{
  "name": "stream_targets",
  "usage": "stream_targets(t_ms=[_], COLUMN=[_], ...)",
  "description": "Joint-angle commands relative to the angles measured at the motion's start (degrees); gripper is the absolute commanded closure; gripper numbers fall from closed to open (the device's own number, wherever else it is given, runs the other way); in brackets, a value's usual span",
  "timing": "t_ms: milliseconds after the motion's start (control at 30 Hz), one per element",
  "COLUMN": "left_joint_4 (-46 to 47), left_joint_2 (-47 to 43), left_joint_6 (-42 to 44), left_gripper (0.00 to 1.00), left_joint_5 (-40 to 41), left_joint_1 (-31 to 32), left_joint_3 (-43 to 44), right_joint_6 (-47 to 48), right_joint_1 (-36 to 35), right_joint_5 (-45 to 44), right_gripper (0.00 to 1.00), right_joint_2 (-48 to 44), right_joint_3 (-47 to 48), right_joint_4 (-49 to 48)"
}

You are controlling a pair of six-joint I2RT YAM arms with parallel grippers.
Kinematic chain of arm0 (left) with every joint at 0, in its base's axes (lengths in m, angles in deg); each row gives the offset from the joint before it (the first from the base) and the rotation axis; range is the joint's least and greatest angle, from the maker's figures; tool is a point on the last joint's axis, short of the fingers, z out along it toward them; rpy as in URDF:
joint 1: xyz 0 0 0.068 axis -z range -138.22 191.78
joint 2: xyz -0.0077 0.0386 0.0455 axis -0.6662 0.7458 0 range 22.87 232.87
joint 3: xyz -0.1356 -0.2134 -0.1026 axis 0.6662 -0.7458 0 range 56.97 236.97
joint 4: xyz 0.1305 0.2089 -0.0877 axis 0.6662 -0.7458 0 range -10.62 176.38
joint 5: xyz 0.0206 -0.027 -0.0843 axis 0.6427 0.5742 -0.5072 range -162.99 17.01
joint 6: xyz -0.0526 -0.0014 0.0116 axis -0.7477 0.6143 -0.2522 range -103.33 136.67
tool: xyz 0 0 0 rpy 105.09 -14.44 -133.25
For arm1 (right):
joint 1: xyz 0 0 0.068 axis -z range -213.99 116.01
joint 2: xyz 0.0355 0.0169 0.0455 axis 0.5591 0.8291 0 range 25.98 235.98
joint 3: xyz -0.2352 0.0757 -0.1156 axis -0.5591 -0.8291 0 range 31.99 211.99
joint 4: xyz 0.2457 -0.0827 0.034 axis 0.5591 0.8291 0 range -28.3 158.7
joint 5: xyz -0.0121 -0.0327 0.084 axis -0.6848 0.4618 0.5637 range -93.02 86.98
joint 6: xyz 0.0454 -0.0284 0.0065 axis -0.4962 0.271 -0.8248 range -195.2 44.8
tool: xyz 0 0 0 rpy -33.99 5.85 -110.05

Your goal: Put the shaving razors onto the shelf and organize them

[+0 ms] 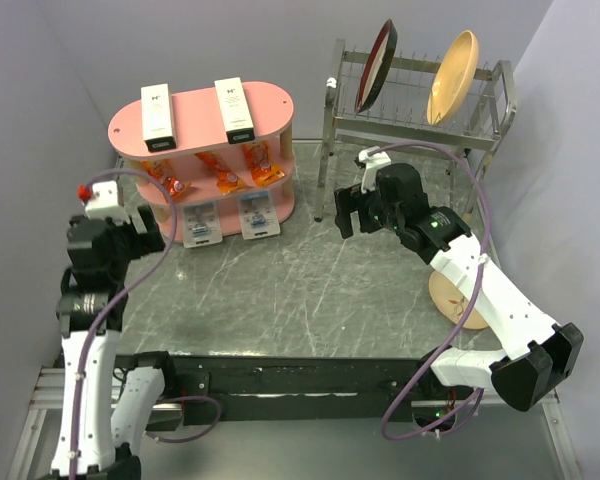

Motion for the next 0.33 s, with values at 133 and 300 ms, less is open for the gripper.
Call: stream_targets(t_ms=[133, 300], left_joint_4=[9.0, 9.3], left_joint_2=[-2.2, -4.0], left_joint_6=[-2.7, -2.6], left_gripper=[0.01, 0.0], left_joint_5=[-5.8, -11.7], left_joint_1=[-2.1, -3.0], left_joint_3=[-2.2, -2.7], right_joint_6=[-2.2, -1.4], right_joint_1=[-0.6, -1.0], right_joint_5=[0.6, 6.4], right_gripper=[0.0, 0.0], right_joint_2=[-3.4, -4.0], right_joint_3=[2.6, 1.7], right_joint_4=[4.2, 2.3])
